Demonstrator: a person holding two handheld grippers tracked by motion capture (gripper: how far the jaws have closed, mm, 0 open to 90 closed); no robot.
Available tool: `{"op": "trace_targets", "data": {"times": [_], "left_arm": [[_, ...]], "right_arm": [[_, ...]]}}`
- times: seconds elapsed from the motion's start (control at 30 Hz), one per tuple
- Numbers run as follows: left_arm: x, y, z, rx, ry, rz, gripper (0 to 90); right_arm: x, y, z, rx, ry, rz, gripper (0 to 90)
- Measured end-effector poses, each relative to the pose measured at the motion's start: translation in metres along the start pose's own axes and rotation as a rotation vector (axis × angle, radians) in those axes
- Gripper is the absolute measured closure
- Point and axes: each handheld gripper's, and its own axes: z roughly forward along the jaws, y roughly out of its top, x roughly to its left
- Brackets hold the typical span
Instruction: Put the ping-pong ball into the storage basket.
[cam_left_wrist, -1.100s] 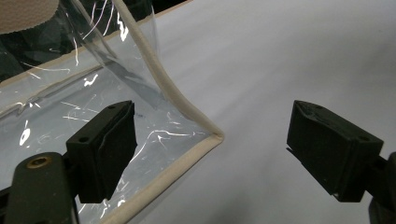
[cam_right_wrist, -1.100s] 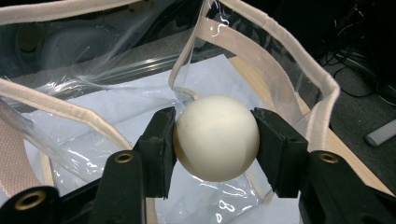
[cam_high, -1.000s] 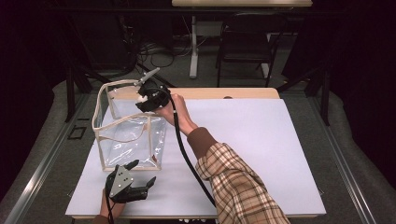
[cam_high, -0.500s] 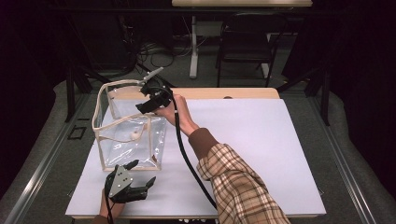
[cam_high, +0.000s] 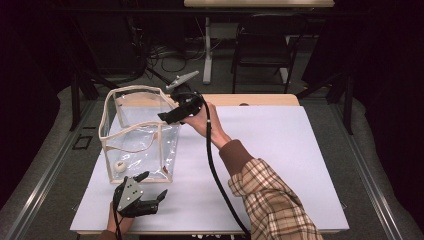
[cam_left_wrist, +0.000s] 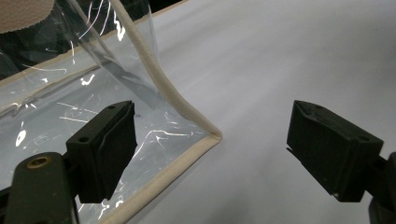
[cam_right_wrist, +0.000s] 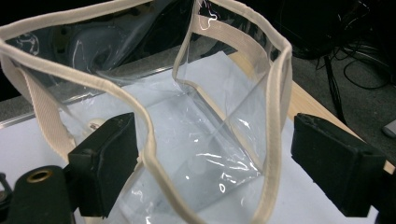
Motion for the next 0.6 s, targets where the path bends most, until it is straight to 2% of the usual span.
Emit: {"op": "trace_targets", "data": {"times": [0.3,0.6], "left_arm": [[0.000,0.000,0.000,0.004,-0.004,0.000,16.0],[0.000,0.000,0.001,0.004,-0.003,0.001,16.0]], "right_arm": [[-0.009,-0.019,-0.022,0.008,-0.015,0.004,12.1],[-0.016,-0.036,-0.037,0.009,-0.016,0.022,10.6]]}}
